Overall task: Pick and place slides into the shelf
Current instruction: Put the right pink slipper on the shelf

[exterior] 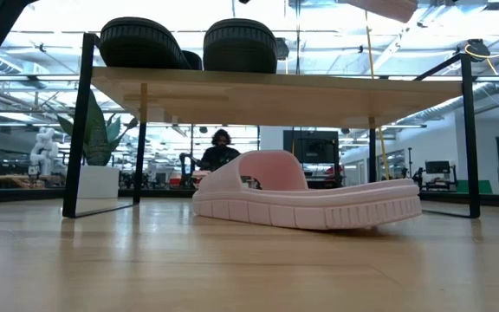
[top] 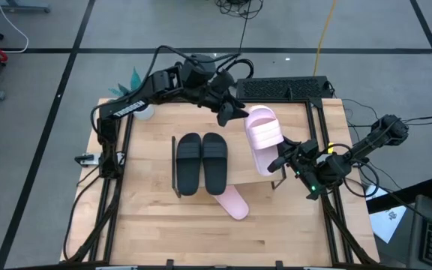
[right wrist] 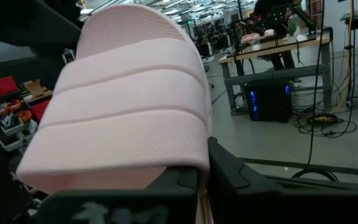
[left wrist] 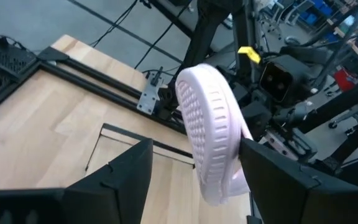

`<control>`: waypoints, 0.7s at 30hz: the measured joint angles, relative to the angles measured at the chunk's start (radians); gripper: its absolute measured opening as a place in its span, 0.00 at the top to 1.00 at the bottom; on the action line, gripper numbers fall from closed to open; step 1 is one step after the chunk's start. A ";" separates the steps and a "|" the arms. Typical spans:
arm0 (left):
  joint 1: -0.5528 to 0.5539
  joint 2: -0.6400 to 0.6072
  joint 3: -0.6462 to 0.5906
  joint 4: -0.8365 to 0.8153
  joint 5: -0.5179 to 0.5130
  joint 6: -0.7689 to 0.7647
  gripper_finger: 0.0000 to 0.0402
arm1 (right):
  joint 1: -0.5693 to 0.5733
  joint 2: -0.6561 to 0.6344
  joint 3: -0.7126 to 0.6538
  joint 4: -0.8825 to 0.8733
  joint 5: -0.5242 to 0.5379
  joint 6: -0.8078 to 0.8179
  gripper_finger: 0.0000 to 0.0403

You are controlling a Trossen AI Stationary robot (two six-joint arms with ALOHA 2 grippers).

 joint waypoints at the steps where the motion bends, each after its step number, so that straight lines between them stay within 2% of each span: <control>1: 0.000 0.008 0.000 0.000 0.000 0.000 0.40 | 0.000 0.000 0.000 0.000 0.001 0.000 1.00; 10: -0.001 0.057 0.000 0.050 0.026 -0.018 0.40 | 0.000 0.000 0.000 0.000 0.003 0.004 1.00; 13: 0.000 0.064 0.000 0.043 0.038 -0.041 0.43 | 0.000 0.000 0.000 0.000 0.003 0.004 1.00; 16: 0.008 0.072 0.000 0.044 0.092 -0.041 0.56 | 0.000 0.000 0.000 -0.001 0.002 0.004 1.00; 20: 0.010 0.073 0.000 0.045 0.129 0.021 0.88 | 0.000 0.000 0.000 -0.001 0.001 0.001 0.96; 21: 0.011 0.073 0.000 0.045 0.127 0.038 0.93 | 0.000 0.000 0.000 0.000 0.001 0.000 0.95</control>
